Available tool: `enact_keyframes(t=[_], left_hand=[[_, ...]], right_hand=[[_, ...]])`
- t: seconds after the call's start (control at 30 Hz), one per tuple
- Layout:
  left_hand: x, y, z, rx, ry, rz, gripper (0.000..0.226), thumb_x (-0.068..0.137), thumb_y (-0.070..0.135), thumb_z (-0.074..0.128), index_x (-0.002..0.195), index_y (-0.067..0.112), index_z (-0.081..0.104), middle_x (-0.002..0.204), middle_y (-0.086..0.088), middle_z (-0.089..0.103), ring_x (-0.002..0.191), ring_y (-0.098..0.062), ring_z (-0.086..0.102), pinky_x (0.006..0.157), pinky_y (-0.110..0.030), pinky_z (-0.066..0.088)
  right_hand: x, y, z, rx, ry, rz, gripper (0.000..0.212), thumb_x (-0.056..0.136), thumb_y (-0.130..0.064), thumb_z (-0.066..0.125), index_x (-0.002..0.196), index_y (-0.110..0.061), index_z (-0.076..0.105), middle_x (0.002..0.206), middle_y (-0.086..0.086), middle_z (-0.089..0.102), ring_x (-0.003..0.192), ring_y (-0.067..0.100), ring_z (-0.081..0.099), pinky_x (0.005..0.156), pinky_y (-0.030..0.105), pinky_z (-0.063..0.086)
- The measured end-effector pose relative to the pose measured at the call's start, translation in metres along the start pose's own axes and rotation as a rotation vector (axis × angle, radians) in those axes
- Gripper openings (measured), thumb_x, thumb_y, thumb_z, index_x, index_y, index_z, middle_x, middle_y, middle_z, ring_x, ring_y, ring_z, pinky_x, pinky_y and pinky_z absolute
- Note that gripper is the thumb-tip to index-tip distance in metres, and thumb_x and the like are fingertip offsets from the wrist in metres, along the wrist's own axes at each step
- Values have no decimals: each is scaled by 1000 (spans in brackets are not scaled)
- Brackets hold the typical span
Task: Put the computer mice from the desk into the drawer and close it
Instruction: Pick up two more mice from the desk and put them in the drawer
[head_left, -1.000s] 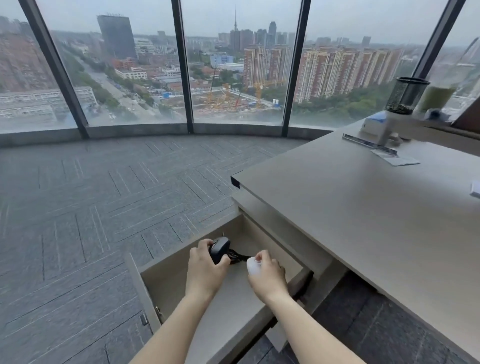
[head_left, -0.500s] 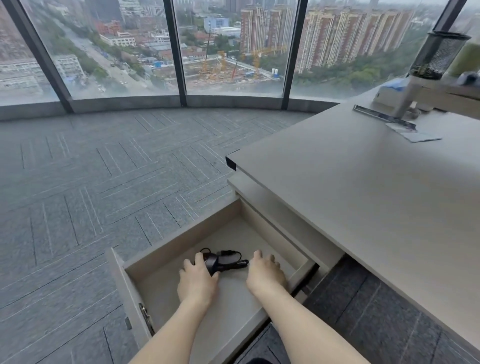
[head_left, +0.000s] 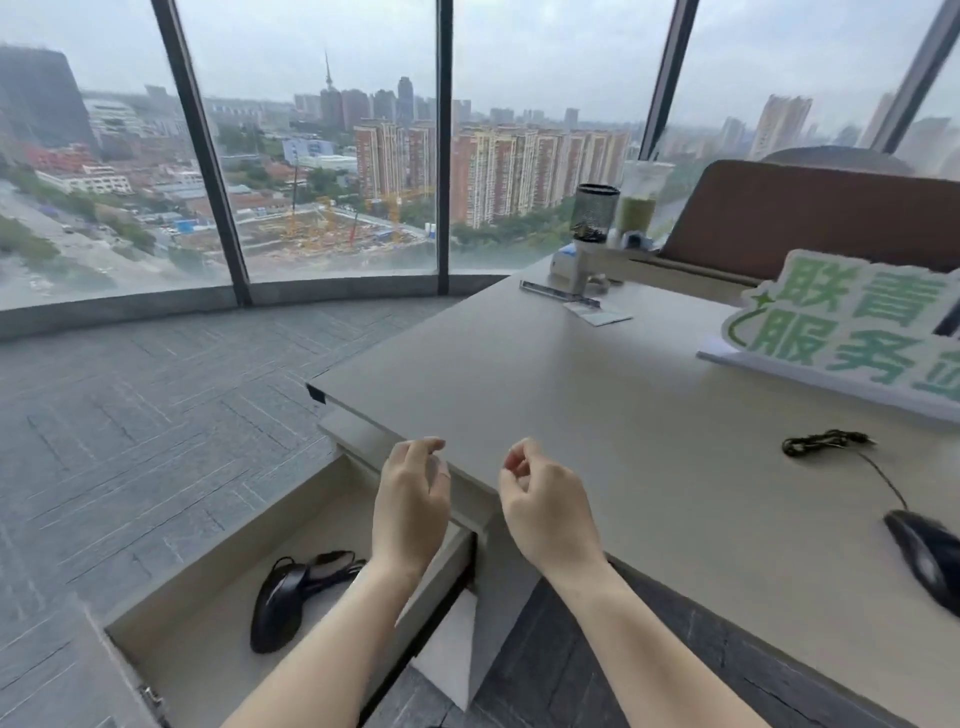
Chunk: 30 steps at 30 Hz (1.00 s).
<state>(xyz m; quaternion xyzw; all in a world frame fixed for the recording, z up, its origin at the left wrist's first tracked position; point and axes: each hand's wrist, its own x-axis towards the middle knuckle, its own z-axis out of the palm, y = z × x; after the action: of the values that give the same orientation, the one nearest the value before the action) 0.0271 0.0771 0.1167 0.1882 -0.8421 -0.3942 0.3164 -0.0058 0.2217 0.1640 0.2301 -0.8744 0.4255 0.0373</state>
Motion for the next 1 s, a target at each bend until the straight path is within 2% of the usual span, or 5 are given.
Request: enact_keyframes(t=[0.13, 0.4, 0.57, 0.73, 1.0], left_hand=[[-10, 71, 57, -93, -132, 95, 25, 95, 19, 50, 117, 17, 62, 117, 0, 59, 104, -17, 60, 85, -29, 47], [-72, 204, 193, -132, -613, 224, 34, 92, 30, 55, 125, 22, 57, 128, 0, 55, 105, -15, 58, 86, -30, 49], [-113, 266, 268, -52, -782, 227, 53, 85, 38, 57, 136, 32, 45, 141, 1, 41, 126, -20, 43, 95, -33, 45], [-127, 280, 297, 171, -753, 241, 69, 75, 53, 58, 138, 35, 39, 145, -3, 38, 128, -29, 35, 98, -36, 39], [-122, 284, 312, 328, -602, 243, 42, 76, 29, 55, 117, 27, 46, 115, -6, 56, 111, -30, 47, 81, -35, 33]], right_hand=[[-20, 42, -95, -41, 252, 52, 10, 92, -17, 50, 85, -22, 55, 57, -6, 55, 55, 15, 53, 57, 36, 46], [-60, 205, -262, -270, 675, 346, 27, 83, 2, 53, 102, -12, 65, 103, 11, 71, 100, 35, 59, 81, 37, 47], [-73, 291, -324, -431, 497, 524, 47, 82, 2, 53, 127, -9, 58, 134, 17, 58, 119, 39, 53, 101, 40, 42], [-67, 311, -334, -427, 216, 540, 58, 94, -25, 54, 149, -30, 36, 162, 5, 25, 147, 27, 23, 117, 42, 27], [-61, 311, -334, -475, 225, 554, 52, 91, -33, 54, 142, -34, 43, 133, 12, 47, 125, 35, 41, 97, 38, 41]])
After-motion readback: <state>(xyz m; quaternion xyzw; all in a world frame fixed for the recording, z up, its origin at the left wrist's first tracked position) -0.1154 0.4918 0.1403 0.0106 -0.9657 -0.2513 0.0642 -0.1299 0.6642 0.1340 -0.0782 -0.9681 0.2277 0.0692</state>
